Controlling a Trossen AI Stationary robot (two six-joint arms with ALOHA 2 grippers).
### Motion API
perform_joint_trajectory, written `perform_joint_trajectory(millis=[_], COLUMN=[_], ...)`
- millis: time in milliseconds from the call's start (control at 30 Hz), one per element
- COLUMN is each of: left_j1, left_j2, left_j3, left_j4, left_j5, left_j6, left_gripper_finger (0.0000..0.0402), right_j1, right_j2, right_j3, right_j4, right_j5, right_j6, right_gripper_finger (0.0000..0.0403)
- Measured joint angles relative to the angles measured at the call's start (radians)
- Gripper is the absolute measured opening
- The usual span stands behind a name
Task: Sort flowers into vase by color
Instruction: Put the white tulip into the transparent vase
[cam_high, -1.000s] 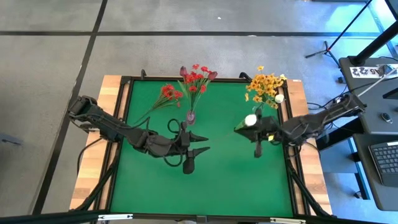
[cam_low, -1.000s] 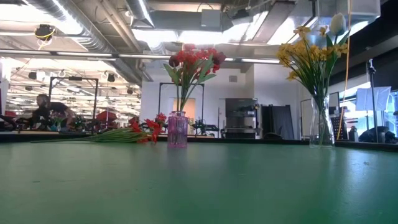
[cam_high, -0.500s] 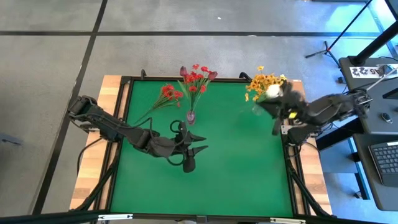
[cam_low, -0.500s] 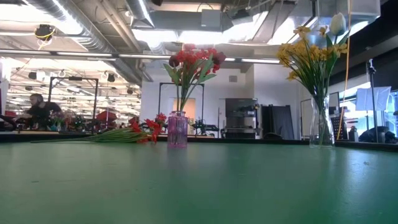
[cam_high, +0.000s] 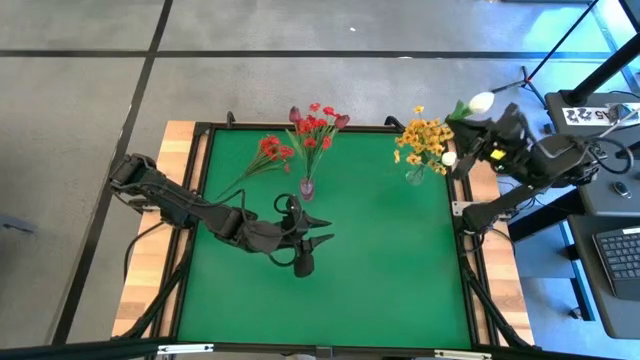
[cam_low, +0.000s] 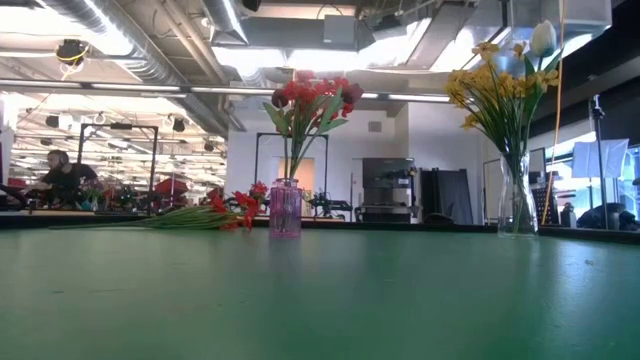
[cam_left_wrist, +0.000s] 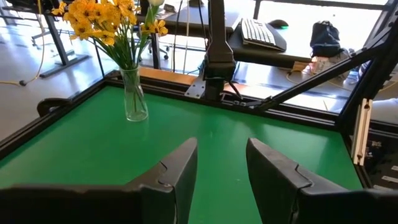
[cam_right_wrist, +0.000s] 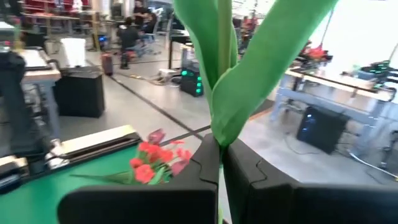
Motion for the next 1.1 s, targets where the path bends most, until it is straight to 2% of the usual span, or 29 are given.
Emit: perform_joint_trajectory(millis=[233, 467, 667, 867, 1100], left_j1=[0.0, 0.0, 0.0, 0.0, 0.0], left_j2=[0.0, 0.0, 0.0, 0.001, 0.001], left_j3=[0.0, 0.0, 0.0, -0.001, -0.001], left_j4=[-0.004, -0.036, -0.051, -0.063, -0.066], left_j5=[0.0, 0.0, 0.0, 0.0, 0.0], left_j6=[-0.008, -0.03, -0.045, -0.05, -0.052], left_gripper_finger=[0.0133, 0.0133, 0.0133, 0.0133, 0.0133], right_j1=[0.0, 0.0, 0.0, 0.0, 0.0], right_j2=[-0.001, -0.033, -0.087, -0.2, -0.295], right_j3=[0.031, 0.031, 0.031, 0.031, 0.031], right_j4=[-0.078, -0.253, -0.426, -0.476, -0.606], right_j5=[0.142, 0.145, 0.01, -0.15, -0.171], right_j6=[-0.025, 0.109, 0.184, 0.227, 0.348], right_gripper_finger=[0.0004, 0.0002, 0.0002, 0.0001, 0.0001])
